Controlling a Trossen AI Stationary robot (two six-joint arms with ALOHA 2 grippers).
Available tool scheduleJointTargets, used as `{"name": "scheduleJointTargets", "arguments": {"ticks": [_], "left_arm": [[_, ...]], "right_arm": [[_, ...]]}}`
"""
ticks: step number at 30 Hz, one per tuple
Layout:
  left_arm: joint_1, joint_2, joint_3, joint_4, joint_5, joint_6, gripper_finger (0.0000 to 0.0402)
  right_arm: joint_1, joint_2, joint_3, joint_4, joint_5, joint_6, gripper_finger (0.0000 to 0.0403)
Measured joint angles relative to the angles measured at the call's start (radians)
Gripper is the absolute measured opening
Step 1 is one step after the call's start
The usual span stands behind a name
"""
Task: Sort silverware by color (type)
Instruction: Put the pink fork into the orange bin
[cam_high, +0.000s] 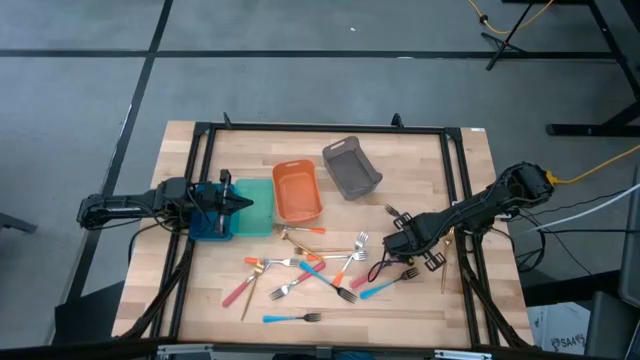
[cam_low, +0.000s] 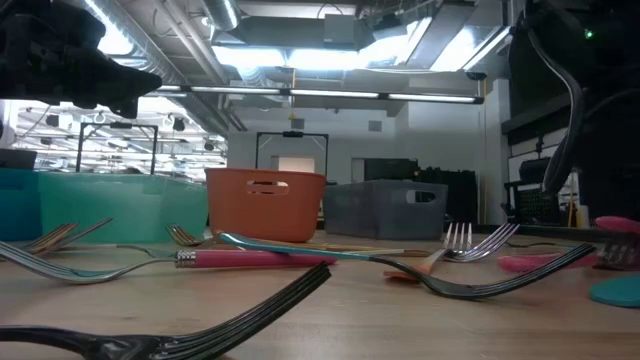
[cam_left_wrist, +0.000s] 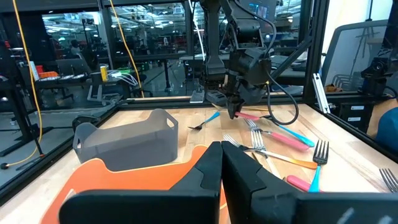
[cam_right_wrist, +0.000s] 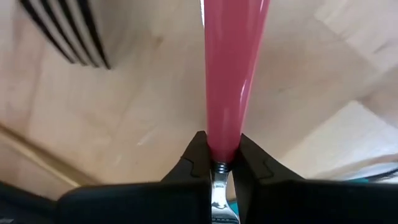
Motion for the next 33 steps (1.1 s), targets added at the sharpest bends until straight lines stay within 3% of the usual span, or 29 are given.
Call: {"name": "scheduleJointTargets", "arguments": {"ticks": [8, 20, 28, 33], "left_arm": [[0.000, 0.000, 0.000, 0.000, 0.000, 0.000, 0.0002], [0.000, 0.000, 0.000, 0.000, 0.000, 0.000, 0.0002], [0.000, 0.000, 0.000, 0.000, 0.000, 0.000, 0.0002], [0.000, 0.000, 0.000, 0.000, 0.000, 0.001, 0.0002]], "right_arm": [[0.000, 0.000, 0.023, -0.045, -0.010, 0.001, 0.0011], [-0.003, 0.000, 0.227, -0.131, -0.010, 0.001, 0.0013], [-0.096, 0.000, 0.389, -0.114, -0.009, 0.003, 0.0013], [-0.173, 0.000, 0.485, 0.011, -0.010, 0.004, 0.0016]]}}
